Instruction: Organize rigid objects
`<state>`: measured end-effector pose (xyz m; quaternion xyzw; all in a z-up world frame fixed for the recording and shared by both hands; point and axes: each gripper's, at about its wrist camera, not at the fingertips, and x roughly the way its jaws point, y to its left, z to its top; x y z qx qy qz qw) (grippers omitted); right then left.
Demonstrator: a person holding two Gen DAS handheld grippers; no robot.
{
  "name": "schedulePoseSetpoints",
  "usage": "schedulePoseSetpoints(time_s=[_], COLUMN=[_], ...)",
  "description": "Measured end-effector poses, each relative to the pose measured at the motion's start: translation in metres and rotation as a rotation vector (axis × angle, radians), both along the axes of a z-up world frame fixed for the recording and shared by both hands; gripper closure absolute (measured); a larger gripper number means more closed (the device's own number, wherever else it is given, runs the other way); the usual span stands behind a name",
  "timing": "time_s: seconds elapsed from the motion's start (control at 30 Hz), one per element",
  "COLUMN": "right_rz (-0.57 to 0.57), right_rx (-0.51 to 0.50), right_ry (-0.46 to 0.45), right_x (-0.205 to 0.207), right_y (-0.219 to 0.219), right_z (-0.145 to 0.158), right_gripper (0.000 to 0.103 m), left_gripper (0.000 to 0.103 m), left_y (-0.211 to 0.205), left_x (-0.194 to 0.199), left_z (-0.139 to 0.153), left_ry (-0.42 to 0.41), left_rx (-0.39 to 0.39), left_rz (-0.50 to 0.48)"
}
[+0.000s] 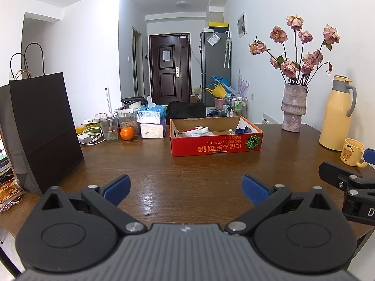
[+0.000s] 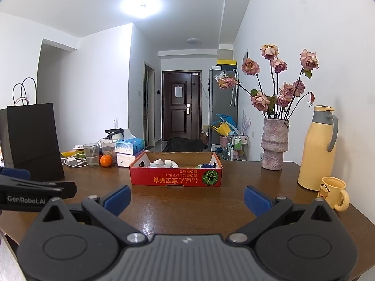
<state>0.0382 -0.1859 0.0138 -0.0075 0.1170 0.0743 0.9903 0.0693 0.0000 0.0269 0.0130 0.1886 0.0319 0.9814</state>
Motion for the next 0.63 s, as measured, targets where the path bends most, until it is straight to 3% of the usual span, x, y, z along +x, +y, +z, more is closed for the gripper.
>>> schedulePoseSetpoints(time_s=[0.63], right_rz=[-0.003], right_rx=[-0.004], right_ry=[0.016], right_x=[0.0082], right_y=[-0.0002], right_z=[-0.0043], right_gripper=[0.000], left_gripper=[0.000], left_y=[0.0042], left_x=[0.0054], left_z=[-0.0062], left_ry=[0.008], left_rx=[-0.025], left_rz=[-0.011])
